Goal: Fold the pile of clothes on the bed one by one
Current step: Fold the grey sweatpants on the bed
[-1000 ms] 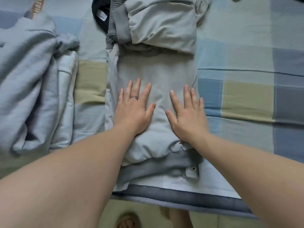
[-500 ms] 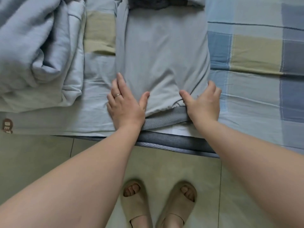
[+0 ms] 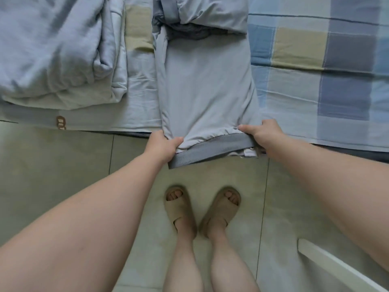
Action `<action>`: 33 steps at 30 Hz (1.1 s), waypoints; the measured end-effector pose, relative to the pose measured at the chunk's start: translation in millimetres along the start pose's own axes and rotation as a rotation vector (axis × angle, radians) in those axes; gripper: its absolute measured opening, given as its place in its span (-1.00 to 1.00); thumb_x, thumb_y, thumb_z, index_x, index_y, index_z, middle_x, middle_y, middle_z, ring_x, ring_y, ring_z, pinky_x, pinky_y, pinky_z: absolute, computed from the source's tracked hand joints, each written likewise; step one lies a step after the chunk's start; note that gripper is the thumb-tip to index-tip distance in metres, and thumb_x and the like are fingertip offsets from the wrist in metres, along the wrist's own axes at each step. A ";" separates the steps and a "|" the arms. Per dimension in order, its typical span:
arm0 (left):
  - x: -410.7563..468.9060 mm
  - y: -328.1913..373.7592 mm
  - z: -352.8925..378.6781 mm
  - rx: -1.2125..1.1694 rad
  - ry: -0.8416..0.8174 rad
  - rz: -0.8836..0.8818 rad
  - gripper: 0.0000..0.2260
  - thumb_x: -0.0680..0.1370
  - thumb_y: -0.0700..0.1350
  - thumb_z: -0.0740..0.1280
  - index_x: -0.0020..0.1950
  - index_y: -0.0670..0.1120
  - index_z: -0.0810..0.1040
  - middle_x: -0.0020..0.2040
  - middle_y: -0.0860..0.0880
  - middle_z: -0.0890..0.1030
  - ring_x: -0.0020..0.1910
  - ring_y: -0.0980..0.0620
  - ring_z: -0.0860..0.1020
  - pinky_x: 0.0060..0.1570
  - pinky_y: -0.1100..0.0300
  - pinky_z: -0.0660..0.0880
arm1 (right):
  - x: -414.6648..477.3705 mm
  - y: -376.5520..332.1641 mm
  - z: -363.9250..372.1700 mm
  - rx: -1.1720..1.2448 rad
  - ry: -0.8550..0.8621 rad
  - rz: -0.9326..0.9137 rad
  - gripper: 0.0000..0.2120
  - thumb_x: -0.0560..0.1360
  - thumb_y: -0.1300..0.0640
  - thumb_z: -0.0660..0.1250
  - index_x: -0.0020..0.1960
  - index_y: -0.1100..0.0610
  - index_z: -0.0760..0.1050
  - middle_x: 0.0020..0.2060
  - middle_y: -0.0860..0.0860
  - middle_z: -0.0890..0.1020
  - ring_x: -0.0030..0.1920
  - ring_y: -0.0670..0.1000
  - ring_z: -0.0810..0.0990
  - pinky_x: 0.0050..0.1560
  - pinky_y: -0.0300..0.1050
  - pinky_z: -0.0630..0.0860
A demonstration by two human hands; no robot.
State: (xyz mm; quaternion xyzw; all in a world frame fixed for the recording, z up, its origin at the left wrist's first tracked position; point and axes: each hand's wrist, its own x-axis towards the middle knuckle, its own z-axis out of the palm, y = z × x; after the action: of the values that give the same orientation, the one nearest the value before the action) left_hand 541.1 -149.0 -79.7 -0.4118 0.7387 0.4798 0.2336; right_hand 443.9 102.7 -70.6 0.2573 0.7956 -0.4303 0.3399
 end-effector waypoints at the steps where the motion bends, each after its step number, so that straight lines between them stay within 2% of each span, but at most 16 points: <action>1: -21.5 -7.1 -0.3 -0.057 -0.009 -0.059 -0.68 0.52 -0.12 0.49 0.22 -0.23 0.60 0.18 -0.13 0.66 0.14 -0.10 0.62 0.15 0.08 0.52 | -18.6 4.7 -5.8 -0.017 -0.019 0.022 -0.75 0.38 0.08 0.61 -0.09 0.14 0.58 -0.15 0.07 0.67 -0.24 -0.01 0.67 -0.26 -0.12 0.60; 3: -71.6 -14.4 -4.2 -0.145 -0.033 -0.192 -0.78 0.54 -0.12 0.47 0.13 -0.17 0.60 0.12 -0.11 0.66 0.03 -0.09 0.63 -0.07 0.18 0.55 | -63.5 10.8 -20.6 -0.018 -0.072 0.079 -0.67 0.40 0.10 0.60 0.06 0.23 0.63 -0.02 0.11 0.70 -0.04 0.12 0.70 0.06 0.07 0.65; 4: -96.3 -15.3 -8.1 -0.188 -0.048 -0.255 -0.81 0.54 -0.12 0.46 0.11 -0.14 0.60 0.10 -0.09 0.66 -0.02 -0.07 0.62 -0.14 0.22 0.54 | -87.1 12.2 -28.9 -0.008 -0.101 0.106 -0.66 0.41 0.11 0.59 0.10 0.24 0.64 0.01 0.13 0.71 0.01 0.16 0.69 0.13 0.10 0.63; 7: -168.3 -14.8 -26.0 -0.268 -0.093 -0.399 -0.76 0.55 -0.13 0.46 0.19 -0.14 0.59 0.09 -0.06 0.67 -0.04 -0.06 0.63 -0.06 0.13 0.56 | -157.2 15.3 -52.8 0.030 -0.141 0.196 -0.68 0.44 0.15 0.56 0.13 0.24 0.63 0.00 0.14 0.71 -0.09 0.14 0.69 -0.02 0.04 0.65; 10: -222.7 -1.1 -50.0 -0.345 -0.105 -0.505 -0.74 0.54 -0.11 0.47 0.19 -0.13 0.58 -0.09 -0.01 0.65 -0.21 0.01 0.61 -0.31 0.19 0.52 | -215.1 11.0 -72.9 0.102 -0.165 0.274 -0.69 0.46 0.17 0.54 0.15 0.25 0.61 0.01 0.18 0.70 -0.13 0.18 0.70 -0.08 0.12 0.69; 12: -244.5 13.7 -65.4 -0.409 -0.104 -0.549 -0.75 0.55 -0.08 0.47 0.18 -0.11 0.56 -0.10 -0.02 0.62 -0.24 0.02 0.57 -0.34 0.20 0.50 | -240.3 1.5 -82.5 0.161 -0.169 0.308 -0.69 0.47 0.20 0.52 0.15 0.29 0.59 0.02 0.21 0.69 -0.20 0.16 0.71 -0.25 0.06 0.69; 13: -251.8 21.2 -72.2 -0.446 -0.097 -0.560 -0.76 0.55 -0.06 0.46 0.16 -0.10 0.56 -0.08 -0.04 0.61 -0.21 0.01 0.57 -0.32 0.18 0.51 | -249.9 -4.9 -86.1 0.187 -0.171 0.326 -0.66 0.47 0.20 0.53 0.17 0.32 0.57 0.03 0.22 0.69 -0.16 0.18 0.72 -0.19 0.08 0.70; 15: -259.8 38.2 -83.5 -0.527 -0.084 -0.579 -0.82 0.57 -0.06 0.44 0.10 -0.10 0.55 -0.08 -0.07 0.60 -0.20 0.00 0.55 -0.29 0.17 0.53 | -261.4 -20.7 -90.8 0.207 -0.169 0.361 -0.60 0.45 0.17 0.55 0.21 0.32 0.57 0.10 0.23 0.68 0.04 0.24 0.71 0.13 0.20 0.63; 17: -262.0 57.2 -93.6 -0.610 -0.079 -0.599 -0.87 0.58 -0.07 0.42 0.03 -0.10 0.54 -0.15 -0.07 0.58 -0.28 0.02 0.53 -0.36 0.20 0.52 | -262.7 -41.6 -95.0 0.225 -0.173 0.367 -0.61 0.46 0.15 0.53 0.22 0.29 0.58 0.10 0.19 0.69 0.08 0.22 0.70 0.22 0.17 0.59; 19: -256.1 76.9 -102.4 -0.681 -0.084 -0.608 -0.90 0.60 -0.09 0.38 -0.02 -0.09 0.51 -0.23 -0.06 0.55 -0.34 0.04 0.50 -0.42 0.22 0.50 | -257.4 -67.7 -98.4 0.249 -0.177 0.360 -0.67 0.50 0.14 0.49 0.21 0.24 0.59 0.00 0.10 0.71 -0.10 0.11 0.72 0.00 0.00 0.66; 21: -243.1 99.1 -111.1 -0.751 -0.110 -0.604 -0.90 0.63 -0.11 0.34 -0.06 -0.09 0.51 -0.27 -0.05 0.52 -0.38 0.06 0.47 -0.41 0.23 0.48 | -247.5 -98.2 -101.4 0.287 -0.183 0.359 -0.80 0.54 0.11 0.43 0.14 0.13 0.56 -0.14 0.03 0.68 -0.31 -0.01 0.67 -0.33 -0.18 0.58; 22: -233.6 112.1 -115.7 -0.790 -0.123 -0.600 -0.90 0.63 -0.13 0.32 -0.07 -0.09 0.52 -0.29 -0.04 0.52 -0.39 0.07 0.46 -0.42 0.23 0.47 | -240.4 -114.5 -102.2 0.305 -0.171 0.358 -0.85 0.55 0.11 0.42 0.10 0.10 0.54 -0.19 0.01 0.66 -0.36 -0.05 0.64 -0.41 -0.24 0.52; 24: -211.8 139.2 -126.0 -0.852 -0.147 -0.584 -0.90 0.62 -0.17 0.31 -0.09 -0.09 0.54 -0.33 -0.02 0.52 -0.40 0.09 0.45 -0.50 0.26 0.47 | -223.6 -147.7 -101.3 0.341 -0.146 0.355 -0.92 0.57 0.11 0.40 -0.01 0.09 0.52 -0.24 0.00 0.62 -0.40 -0.09 0.59 -0.47 -0.29 0.48; 27: -171.0 180.6 -143.4 -0.927 -0.174 -0.576 -0.88 0.61 -0.18 0.28 -0.11 -0.10 0.56 -0.38 -0.01 0.52 -0.42 0.10 0.46 -0.50 0.30 0.48 | -194.7 -195.4 -94.6 0.434 -0.144 0.378 -0.85 0.62 0.14 0.33 -0.13 0.11 0.49 -0.36 -0.02 0.62 -0.46 -0.11 0.57 -0.46 -0.27 0.48; 31: -106.4 228.0 -161.8 -0.932 -0.217 -0.578 -0.84 0.65 -0.14 0.24 -0.09 -0.10 0.55 -0.27 -0.01 0.55 -0.35 0.10 0.49 -0.34 0.27 0.47 | -146.5 -247.2 -80.8 0.529 -0.077 0.420 -0.85 0.62 0.12 0.34 -0.13 0.11 0.50 -0.31 -0.01 0.62 -0.44 -0.12 0.58 -0.42 -0.29 0.52; 33: -70.8 247.2 -164.3 -0.917 -0.230 -0.595 -0.83 0.65 -0.14 0.24 -0.11 -0.11 0.55 -0.29 -0.02 0.56 -0.35 0.09 0.50 -0.28 0.26 0.46 | -116.2 -265.6 -73.5 0.551 -0.041 0.438 -0.84 0.62 0.11 0.34 -0.14 0.10 0.49 -0.34 -0.02 0.61 -0.49 -0.12 0.58 -0.47 -0.29 0.52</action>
State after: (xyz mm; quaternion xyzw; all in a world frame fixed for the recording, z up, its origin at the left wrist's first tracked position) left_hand 382.7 -220.3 171.1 -0.6068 0.2761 0.7073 0.2351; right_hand 307.9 20.2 182.8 0.4951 0.5687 -0.5508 0.3578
